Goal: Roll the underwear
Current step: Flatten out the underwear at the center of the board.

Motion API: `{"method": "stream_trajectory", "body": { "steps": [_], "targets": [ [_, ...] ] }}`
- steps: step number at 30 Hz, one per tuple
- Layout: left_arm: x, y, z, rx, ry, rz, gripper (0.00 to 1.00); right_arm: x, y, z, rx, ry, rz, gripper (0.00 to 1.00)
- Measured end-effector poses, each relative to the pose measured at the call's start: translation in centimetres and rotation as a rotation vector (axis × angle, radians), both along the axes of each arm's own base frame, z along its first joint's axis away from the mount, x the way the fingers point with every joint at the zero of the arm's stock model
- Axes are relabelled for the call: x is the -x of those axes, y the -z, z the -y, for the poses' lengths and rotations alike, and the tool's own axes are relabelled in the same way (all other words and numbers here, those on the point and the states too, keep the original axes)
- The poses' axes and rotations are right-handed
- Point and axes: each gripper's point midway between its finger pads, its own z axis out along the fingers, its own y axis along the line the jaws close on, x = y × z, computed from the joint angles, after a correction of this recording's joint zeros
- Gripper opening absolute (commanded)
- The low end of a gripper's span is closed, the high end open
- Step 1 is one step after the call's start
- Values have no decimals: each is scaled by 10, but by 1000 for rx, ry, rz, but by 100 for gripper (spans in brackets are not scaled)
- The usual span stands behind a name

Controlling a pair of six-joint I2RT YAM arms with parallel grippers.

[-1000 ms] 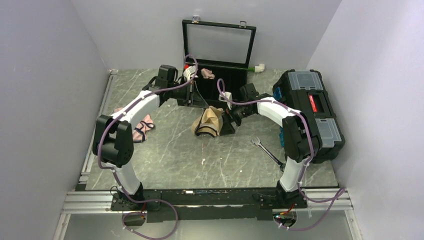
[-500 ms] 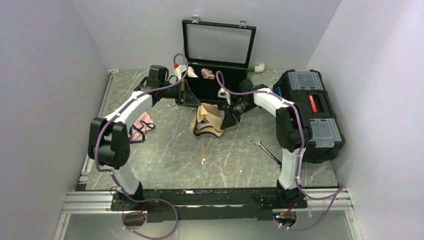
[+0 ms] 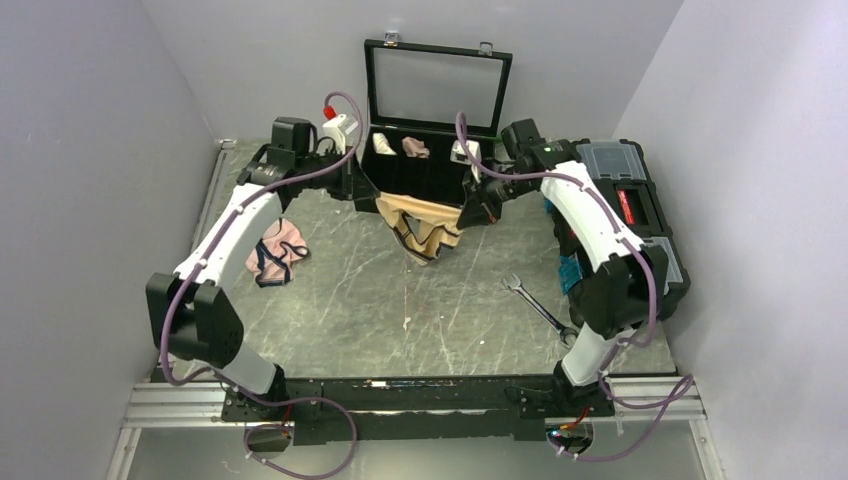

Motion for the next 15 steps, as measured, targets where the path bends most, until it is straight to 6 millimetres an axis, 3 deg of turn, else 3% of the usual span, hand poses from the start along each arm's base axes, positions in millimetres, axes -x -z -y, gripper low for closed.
{"method": "stream_trajectory", "body": {
  "steps": [3, 8, 11, 15],
  "targets": [
    [2, -20, -7, -30, -24, 90, 0, -7, -23, 5, 26, 41, 76, 0],
    [11, -58, -15, -54, -21, 226, 0, -6, -39, 7, 80, 37, 119, 0],
    [27, -63, -13, -57, 45, 258, 0, 13, -34, 6, 110, -13, 85, 0],
    [57, -50, -1, -90, 193, 254, 0, 41, -29, 6, 143, -90, 30, 0]
  ]
}}
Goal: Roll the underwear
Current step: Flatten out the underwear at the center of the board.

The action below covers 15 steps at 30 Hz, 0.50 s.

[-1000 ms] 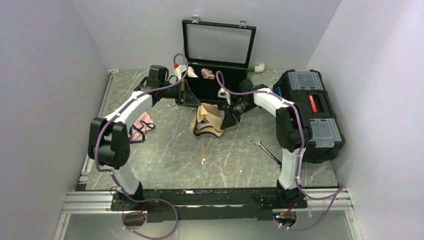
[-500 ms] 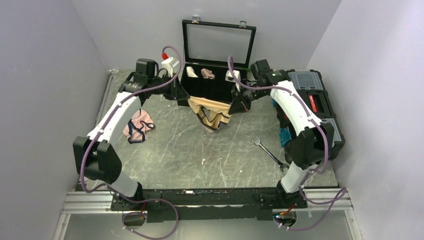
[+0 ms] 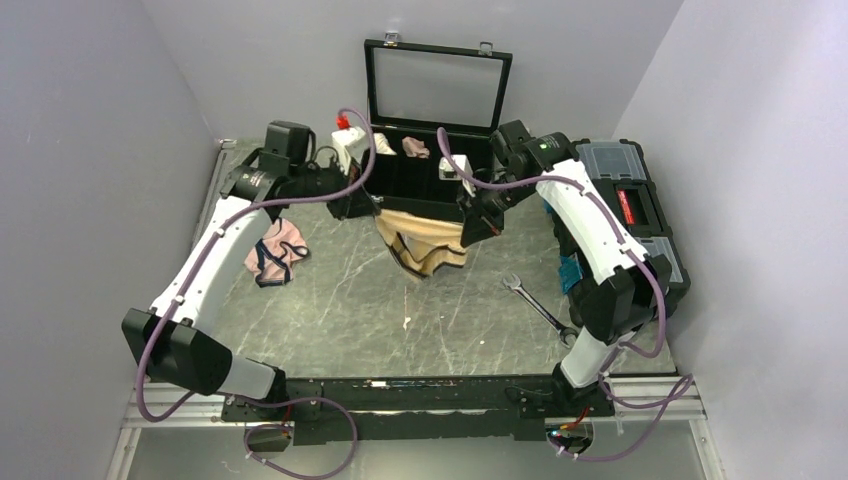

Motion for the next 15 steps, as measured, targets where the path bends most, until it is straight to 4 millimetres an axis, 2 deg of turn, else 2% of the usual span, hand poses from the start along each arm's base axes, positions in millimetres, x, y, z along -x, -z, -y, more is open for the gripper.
{"method": "stream_trajectory", "body": {
  "steps": [3, 6, 8, 9, 11, 13, 15],
  "targets": [
    [27, 13, 8, -47, 112, -14, 0, 17, -2, 1, 16, -31, -31, 0],
    [47, 23, 9, -80, 174, -25, 0, 21, -3, 2, 28, -28, -35, 1],
    [48, 28, 5, -103, 160, -36, 10, 16, 0, 5, 53, -3, -29, 7],
    [44, 33, 3, -122, 140, -41, 18, 12, 4, 5, 66, 11, -30, 17],
    [31, 46, 1, -159, 98, -64, 41, -3, 16, 4, 101, 46, -53, 44],
    [16, 65, 1, -196, 62, -116, 56, -26, 37, -1, 136, 93, -93, 54],
    [-5, 92, 2, -238, 25, -191, 63, -59, 69, -4, 181, 149, -137, 64]
  ]
}}
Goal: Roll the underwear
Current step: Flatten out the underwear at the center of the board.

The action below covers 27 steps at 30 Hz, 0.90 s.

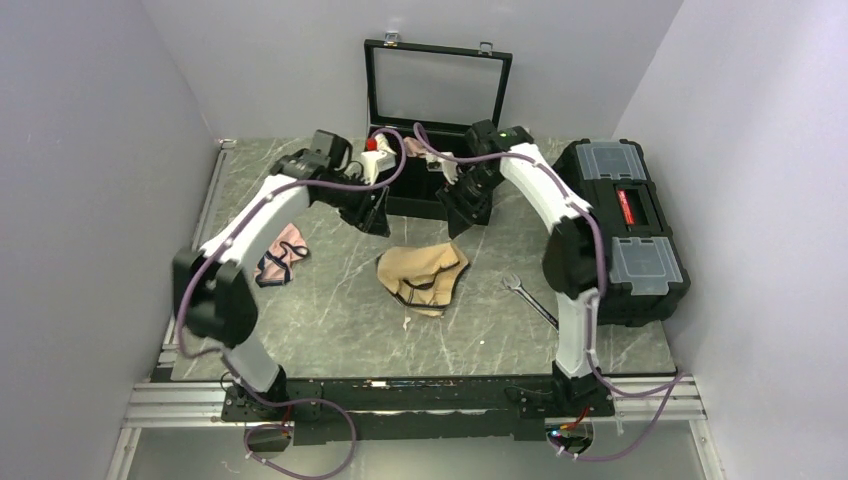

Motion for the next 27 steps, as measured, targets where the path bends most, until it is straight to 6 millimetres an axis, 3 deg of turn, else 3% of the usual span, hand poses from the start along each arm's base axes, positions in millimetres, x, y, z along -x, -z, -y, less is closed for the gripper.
{"method": "stream_trajectory", "body": {
  "steps": [3, 5, 7, 9, 14, 18, 21, 25, 27],
  "targets": [
    [-33, 56, -1, -72, -84, -125, 74, -50, 61, 4, 81, 106, -41, 71],
    [-42, 89, -8, -115, -139, -208, 80, -63, 88, 10, 124, 150, -58, 72],
    [-47, 104, -17, -135, -177, -236, 83, -67, 101, 17, 138, 183, -70, 73],
    [-48, 104, -26, -131, -200, -223, 85, -63, 96, 18, 117, 187, -50, 73],
    [-37, 69, -46, -83, -224, -94, 87, -16, 45, 9, -29, 93, 4, 72],
    [-30, 38, -63, -47, -244, 24, 87, 29, 12, -10, -137, -44, 52, 72],
    [-31, 29, -81, -31, -286, 66, 87, 68, 22, -29, -150, -156, 15, 71],
    [-36, 30, -114, -21, -376, 69, 87, 110, 60, -46, -100, -263, -86, 71],
    [-38, 31, -128, -21, -416, 67, 87, 120, 77, -49, -73, -290, -119, 70]
  ]
}}
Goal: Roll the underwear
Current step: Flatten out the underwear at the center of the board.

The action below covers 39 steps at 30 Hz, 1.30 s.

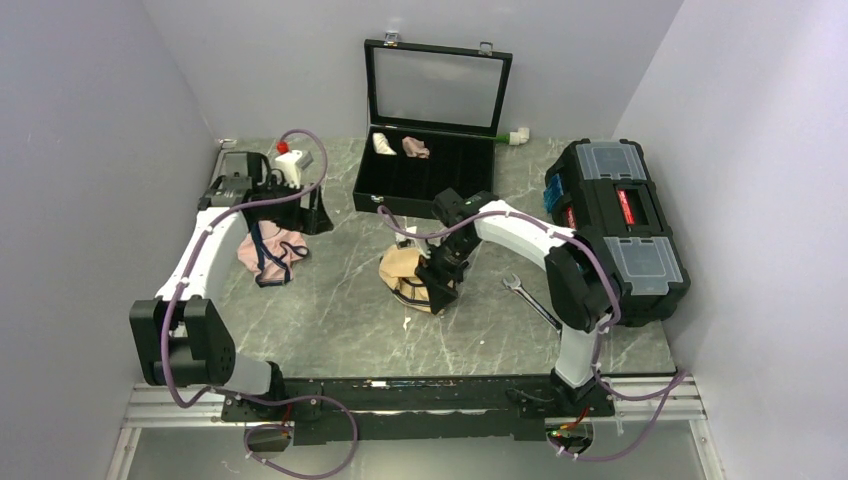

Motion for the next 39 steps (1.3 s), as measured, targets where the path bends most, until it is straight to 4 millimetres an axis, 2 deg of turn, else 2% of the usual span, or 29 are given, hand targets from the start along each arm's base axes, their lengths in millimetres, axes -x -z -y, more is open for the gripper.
{"method": "stream_trajectory", "body": {
  "steps": [5, 15, 18, 21, 26, 27, 28, 29, 36, 39],
  "targets": [
    [2, -6, -24, -3, -57, 24, 87, -1, 26, -1, 51, -20, 6, 69],
    [5, -12, -22, 19, -40, 41, 86, -9, 49, 2, 100, -28, 43, 64],
    [5, -12, -22, 19, -40, 41, 86, -4, 56, 6, 118, -39, 35, 58],
    [5, -12, -22, 21, -39, 41, 86, 3, 60, 7, 128, -54, 24, 45],
    [5, -13, -21, 23, -36, 42, 86, 10, 63, 7, 136, -69, 12, 35],
    [5, -13, -21, 24, -34, 43, 86, 11, 64, 7, 139, -70, 8, 31],
    [5, -13, -21, 25, -29, 45, 86, 11, 65, 7, 141, -70, 4, 9],
    [5, -13, -20, 26, -27, 45, 86, 12, 65, 7, 142, -70, 2, 0],
    [11, -4, -19, 22, 0, 47, 86, 9, 61, 5, 147, -46, -4, 0],
    [15, -6, -17, 19, 22, 70, 86, 7, 54, 5, 143, -40, -16, 0]
  ]
}}
